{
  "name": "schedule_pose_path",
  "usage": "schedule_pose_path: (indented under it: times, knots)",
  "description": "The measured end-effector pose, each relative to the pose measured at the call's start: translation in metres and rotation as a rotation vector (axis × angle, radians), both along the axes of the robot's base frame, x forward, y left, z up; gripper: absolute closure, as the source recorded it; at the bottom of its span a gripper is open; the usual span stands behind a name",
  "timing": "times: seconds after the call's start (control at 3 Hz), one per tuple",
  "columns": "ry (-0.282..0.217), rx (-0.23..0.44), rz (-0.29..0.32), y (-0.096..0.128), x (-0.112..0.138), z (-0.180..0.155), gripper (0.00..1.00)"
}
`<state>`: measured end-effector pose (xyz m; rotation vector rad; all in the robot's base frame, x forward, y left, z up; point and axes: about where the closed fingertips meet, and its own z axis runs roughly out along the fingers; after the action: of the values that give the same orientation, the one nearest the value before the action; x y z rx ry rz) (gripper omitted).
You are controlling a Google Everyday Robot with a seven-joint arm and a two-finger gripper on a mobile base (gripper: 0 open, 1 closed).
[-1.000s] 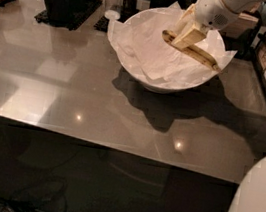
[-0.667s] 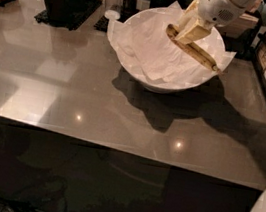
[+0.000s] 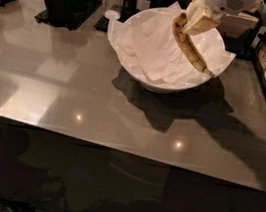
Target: Pick banana from white bowl
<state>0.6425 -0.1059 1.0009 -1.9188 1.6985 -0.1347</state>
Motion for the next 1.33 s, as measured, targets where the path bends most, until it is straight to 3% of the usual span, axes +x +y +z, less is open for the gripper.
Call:
schedule_pose_path:
  times: [0.33, 0.67, 1.33]
  knots:
    - [-0.034, -0.013, -0.027, -0.006, -0.017, 0.015, 1.0]
    - [-0.069, 0.02, -0.065, -0.019, -0.04, 0.028, 1.0]
    - [-0.18, 0.047, -0.244, -0.07, -0.095, 0.06, 1.0]
